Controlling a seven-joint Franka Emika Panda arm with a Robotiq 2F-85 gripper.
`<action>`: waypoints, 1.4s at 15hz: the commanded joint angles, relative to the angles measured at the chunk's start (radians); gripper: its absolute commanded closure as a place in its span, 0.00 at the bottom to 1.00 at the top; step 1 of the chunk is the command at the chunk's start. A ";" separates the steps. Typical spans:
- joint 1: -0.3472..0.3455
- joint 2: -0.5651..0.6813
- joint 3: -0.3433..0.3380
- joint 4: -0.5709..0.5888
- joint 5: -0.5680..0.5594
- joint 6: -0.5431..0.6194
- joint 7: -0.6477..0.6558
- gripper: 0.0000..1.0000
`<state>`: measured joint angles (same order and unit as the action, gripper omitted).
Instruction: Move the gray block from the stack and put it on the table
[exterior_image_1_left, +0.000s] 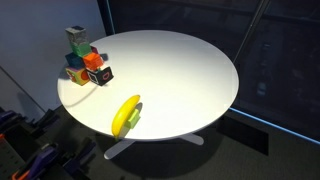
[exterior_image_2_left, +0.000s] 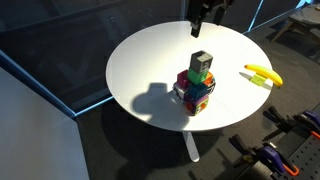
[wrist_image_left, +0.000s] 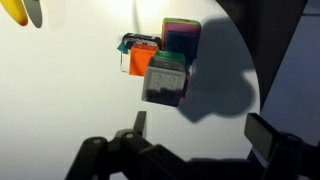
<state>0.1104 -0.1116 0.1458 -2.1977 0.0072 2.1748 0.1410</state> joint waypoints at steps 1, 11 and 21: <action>0.002 0.030 -0.013 0.030 0.022 -0.021 -0.044 0.00; -0.009 0.103 -0.036 0.001 -0.010 0.076 -0.029 0.00; -0.008 0.179 -0.047 -0.003 -0.012 0.137 -0.028 0.00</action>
<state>0.1059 0.0604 0.1054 -2.1986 0.0071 2.2963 0.1286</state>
